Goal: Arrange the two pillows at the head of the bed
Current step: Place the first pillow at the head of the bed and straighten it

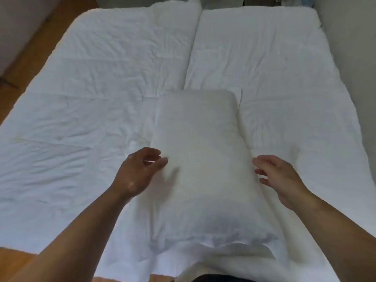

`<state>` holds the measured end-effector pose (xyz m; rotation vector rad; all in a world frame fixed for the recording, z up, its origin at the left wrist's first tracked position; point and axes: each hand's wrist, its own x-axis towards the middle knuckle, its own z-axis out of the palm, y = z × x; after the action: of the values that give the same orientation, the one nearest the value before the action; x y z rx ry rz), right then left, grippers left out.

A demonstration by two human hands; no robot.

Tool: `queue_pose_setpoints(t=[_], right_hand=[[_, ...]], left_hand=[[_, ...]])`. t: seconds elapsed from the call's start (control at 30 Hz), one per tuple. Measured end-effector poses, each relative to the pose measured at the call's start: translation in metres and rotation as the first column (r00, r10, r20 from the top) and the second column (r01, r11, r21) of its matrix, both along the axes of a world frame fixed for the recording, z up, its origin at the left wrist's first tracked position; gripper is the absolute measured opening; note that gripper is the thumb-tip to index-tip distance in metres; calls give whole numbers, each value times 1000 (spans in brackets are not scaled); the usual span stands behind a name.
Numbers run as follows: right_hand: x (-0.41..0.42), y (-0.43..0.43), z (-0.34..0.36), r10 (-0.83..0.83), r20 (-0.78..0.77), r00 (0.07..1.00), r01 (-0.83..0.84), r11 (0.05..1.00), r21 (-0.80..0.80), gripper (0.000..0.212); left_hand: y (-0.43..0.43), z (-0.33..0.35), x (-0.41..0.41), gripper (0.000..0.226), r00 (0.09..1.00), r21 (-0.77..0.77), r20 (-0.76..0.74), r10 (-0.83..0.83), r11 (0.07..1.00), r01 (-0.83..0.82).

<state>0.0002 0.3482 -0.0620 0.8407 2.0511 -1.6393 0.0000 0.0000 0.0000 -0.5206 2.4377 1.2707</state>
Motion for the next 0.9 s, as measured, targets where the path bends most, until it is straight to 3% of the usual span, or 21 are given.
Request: queue_pose_setpoints(t=[0.07,0.13,0.27,0.47,0.53,0.73,0.8,0.9], right_hand=[[-18,-13,-7,20,17,1000,-21,998,54,62],[-35,-25,-11,44,42,998,-48,995,93,72],[-62,-37,-30,47,102,994,-58,993,103,85],[-86,-42,-60,36,152,988,-50,995,87,116],[-87,-45,-65,15,146,989,-26,997,75,111],[-74,-54,-61,-20,65,998,24,997,-70,61],[-71,-54,-53,-37,35,999,40,995,-95,48],[-63,-52,-42,-27,1,1000,27,994,-106,51]], left_hand=[[-11,-14,-26,48,997,-142,26,-70,987,73],[-19,-31,-50,62,992,-172,95,-85,980,101],[-21,-73,-84,99,982,-53,188,-24,998,34],[-18,-125,-115,106,973,20,220,75,997,-81],[-12,-136,-113,108,963,26,246,108,993,-118],[-3,-142,-102,114,964,88,224,140,983,-164],[2,-132,-99,105,972,99,176,155,980,-174],[13,-118,-95,75,976,106,129,173,977,-187]])
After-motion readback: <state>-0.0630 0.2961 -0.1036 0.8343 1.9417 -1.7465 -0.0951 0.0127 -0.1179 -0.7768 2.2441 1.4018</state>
